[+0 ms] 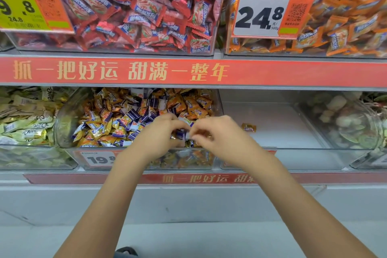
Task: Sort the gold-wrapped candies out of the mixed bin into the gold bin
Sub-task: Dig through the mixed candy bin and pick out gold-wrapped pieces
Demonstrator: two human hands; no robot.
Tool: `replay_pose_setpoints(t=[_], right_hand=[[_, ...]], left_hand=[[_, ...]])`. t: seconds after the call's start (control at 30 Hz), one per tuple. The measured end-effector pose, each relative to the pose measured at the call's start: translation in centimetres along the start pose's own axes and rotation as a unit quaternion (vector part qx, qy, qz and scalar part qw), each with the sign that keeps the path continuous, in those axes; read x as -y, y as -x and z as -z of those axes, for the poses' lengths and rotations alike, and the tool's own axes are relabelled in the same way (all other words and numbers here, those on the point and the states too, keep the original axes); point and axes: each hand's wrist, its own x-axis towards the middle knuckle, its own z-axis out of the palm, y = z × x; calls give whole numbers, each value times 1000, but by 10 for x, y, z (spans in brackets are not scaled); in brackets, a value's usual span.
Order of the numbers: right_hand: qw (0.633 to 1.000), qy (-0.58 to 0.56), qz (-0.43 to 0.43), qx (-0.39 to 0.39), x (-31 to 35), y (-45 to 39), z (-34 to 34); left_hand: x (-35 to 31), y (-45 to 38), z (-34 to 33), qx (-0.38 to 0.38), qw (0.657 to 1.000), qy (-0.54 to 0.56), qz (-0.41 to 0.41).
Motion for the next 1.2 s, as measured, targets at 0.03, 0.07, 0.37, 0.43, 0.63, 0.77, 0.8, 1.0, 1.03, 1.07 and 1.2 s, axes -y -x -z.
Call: replay_pose_setpoints(t=[0.03,0.07,0.37,0.43,0.63,0.77,0.8,1.0,1.03,1.07,1.2], right_hand=[[997,52,-4,58,3,-4,-7],[992,80,-14,99,5,-7,-12],[977,90,-62,186,10,-12,-21],[976,86,-80,185,11,-13,-21],[983,-46,-115,137,7,-12,-6],[985,-113,-123,45,4,-10,8],[983,-130,-129,-11,1,-7,16],[954,-45,-206,-213,-42,29,28],[959,-47,-210,-185,-48,32,23],[962,-60,-208,-168,-52,34,18],[953,-91,-163,-240,-44,29,18]], left_hand=[[2,0,-1,-11,1000,-1,-3],[4,0,0,-23,1000,4,-2],[15,10,8,-73,997,14,-12],[15,14,12,-80,996,25,-13],[8,20,18,-88,992,80,-49],[6,17,15,-46,997,52,-44],[6,17,14,-44,998,37,-38],[1,8,11,-150,988,19,-8],[-1,7,10,-155,988,6,-12],[-5,5,8,-148,989,-13,-21],[-15,-4,-3,-98,990,-94,-39]])
